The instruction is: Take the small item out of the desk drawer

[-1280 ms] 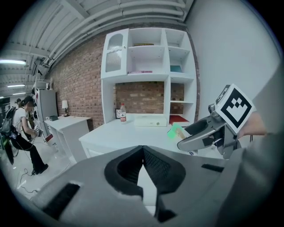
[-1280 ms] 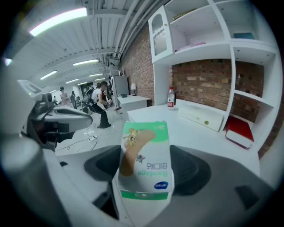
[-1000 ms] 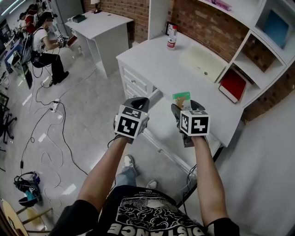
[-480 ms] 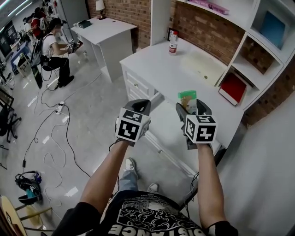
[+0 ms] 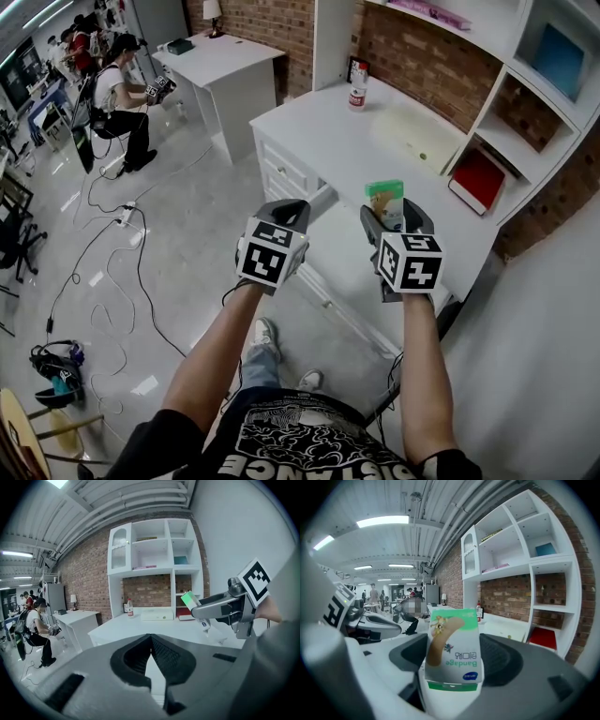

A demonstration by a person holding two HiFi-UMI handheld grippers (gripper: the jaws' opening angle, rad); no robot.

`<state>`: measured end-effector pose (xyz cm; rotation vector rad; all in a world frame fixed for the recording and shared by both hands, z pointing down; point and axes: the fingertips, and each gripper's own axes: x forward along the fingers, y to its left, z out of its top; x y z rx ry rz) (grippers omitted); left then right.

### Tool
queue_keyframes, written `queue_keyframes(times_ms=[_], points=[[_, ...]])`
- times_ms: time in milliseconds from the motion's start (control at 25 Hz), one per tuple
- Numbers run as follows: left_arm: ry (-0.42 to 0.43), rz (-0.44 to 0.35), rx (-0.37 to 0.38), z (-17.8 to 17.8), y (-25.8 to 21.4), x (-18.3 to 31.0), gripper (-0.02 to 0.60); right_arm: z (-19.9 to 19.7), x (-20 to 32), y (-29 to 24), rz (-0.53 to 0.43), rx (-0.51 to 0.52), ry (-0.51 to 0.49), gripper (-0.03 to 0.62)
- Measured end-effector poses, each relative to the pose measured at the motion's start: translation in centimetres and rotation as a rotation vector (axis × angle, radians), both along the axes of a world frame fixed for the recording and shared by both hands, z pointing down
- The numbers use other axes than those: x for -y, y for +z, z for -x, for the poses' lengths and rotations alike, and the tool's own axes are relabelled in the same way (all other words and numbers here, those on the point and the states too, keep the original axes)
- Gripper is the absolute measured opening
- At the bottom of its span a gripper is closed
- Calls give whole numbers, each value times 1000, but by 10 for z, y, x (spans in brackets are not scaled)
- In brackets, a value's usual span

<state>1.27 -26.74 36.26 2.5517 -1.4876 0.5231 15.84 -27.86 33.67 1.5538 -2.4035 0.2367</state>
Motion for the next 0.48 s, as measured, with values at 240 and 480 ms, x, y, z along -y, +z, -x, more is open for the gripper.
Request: queue_keyframes(times_ms=[240, 480], points=[[-5, -6, -1, -1, -2, -3, 6, -2, -4, -3, -8, 4, 2, 347], [-5, -8, -1, 0, -4, -5, 6, 2, -6, -6, -14, 4, -1, 348]])
